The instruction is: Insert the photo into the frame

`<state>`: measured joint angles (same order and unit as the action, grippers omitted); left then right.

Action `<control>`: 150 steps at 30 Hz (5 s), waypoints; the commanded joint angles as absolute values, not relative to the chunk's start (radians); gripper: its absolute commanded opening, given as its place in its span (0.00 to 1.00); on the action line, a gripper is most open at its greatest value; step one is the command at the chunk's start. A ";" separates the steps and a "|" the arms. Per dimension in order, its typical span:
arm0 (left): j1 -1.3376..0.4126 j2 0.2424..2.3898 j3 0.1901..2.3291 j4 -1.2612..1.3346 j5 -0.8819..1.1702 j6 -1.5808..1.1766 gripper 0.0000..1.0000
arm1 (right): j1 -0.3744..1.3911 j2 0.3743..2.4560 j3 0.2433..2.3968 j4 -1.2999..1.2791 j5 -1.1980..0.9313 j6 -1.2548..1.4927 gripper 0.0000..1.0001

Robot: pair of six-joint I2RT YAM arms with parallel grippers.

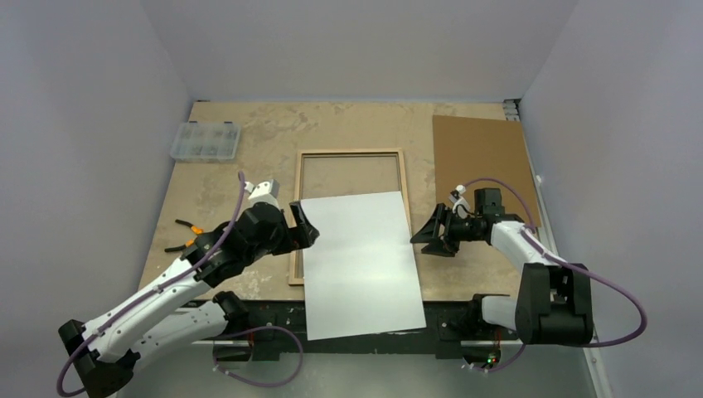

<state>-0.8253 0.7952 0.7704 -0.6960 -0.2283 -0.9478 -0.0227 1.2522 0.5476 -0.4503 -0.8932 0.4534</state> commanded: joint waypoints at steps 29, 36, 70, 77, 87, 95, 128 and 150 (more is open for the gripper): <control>-0.779 1.128 0.566 -0.452 -0.005 -0.971 0.66 | 0.135 1.302 0.499 -0.421 -0.813 0.486 0.53; -0.779 1.109 0.555 -0.439 -0.005 -0.971 0.65 | 0.136 1.212 0.542 -0.412 -0.932 0.569 0.50; -0.754 1.041 0.767 -0.653 -0.091 -0.843 0.76 | 0.153 1.223 0.604 -0.046 -1.019 0.737 0.13; -0.677 1.097 0.823 -0.686 -0.092 -0.802 0.79 | 0.152 1.267 0.618 -0.021 -0.995 0.747 0.06; -0.613 1.201 0.862 -0.646 -0.110 -0.735 0.83 | 0.135 1.338 0.644 0.024 -0.924 0.729 0.00; -0.560 1.212 0.880 -0.647 -0.087 -0.735 0.88 | 0.135 1.394 0.685 0.039 -0.831 0.724 0.00; -0.295 1.224 0.619 -0.411 0.205 -0.744 0.83 | 0.075 1.121 0.491 0.230 -0.551 0.900 0.01; -0.296 1.316 0.569 -0.314 0.264 -0.746 0.81 | 0.089 1.365 0.383 0.336 -0.976 0.796 0.42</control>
<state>-0.3012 1.2793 0.5961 -0.3477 0.2558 -0.7452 0.0776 1.3289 0.3920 0.2615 -0.8906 0.8181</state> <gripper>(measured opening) 0.815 0.431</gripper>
